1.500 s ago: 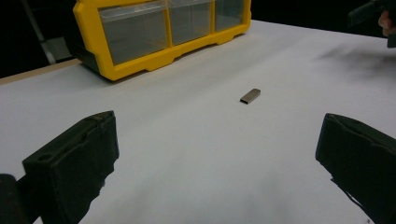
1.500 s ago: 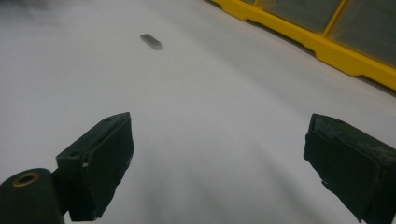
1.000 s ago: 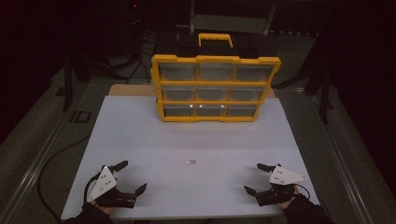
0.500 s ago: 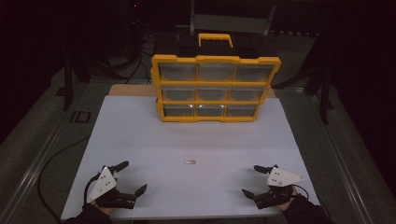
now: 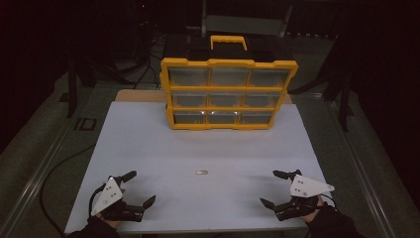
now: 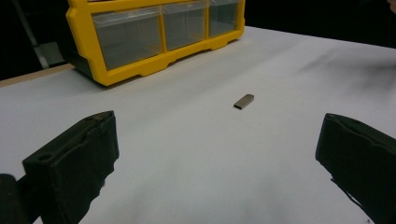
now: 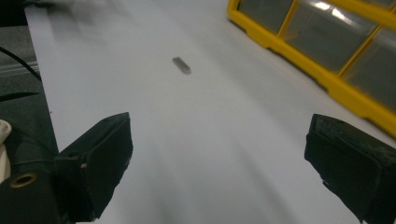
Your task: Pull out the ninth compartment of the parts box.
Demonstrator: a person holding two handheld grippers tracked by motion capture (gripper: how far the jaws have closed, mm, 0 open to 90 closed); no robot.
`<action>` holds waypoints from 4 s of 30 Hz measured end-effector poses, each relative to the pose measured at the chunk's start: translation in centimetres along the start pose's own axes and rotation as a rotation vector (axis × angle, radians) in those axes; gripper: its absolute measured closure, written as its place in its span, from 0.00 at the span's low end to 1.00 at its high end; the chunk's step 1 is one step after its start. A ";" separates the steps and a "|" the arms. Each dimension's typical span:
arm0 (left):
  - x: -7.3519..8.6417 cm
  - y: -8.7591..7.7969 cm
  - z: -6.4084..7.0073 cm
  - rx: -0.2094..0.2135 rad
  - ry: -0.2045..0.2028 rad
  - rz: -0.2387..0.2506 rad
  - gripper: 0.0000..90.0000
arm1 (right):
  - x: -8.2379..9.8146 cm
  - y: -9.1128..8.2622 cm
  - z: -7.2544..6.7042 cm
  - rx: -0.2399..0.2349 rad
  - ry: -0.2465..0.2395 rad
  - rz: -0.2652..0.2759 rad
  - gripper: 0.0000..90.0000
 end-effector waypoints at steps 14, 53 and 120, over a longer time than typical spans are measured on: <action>0.0 0.0 0.0 0.003 -0.001 -0.006 0.00 | -3.4 -1.6 1.3 0.047 -0.096 0.019 0.08; 0.0 0.1 0.1 0.003 0.004 -0.003 0.00 | -8.8 0.5 5.3 0.182 -0.347 0.007 0.10; 0.1 0.0 0.1 0.009 0.015 0.002 0.00 | -7.2 10.8 10.5 0.368 -0.772 -0.315 0.18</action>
Point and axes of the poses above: each handheld gripper's, and its own axes: y roughly forward along the jaws, x roughly out of its underside, z roughly to its right, the point moved 4 cm from there along y, roughly forward along the jaws, and after that the axes turned 4 degrees about -x, right-handed, at the moved point
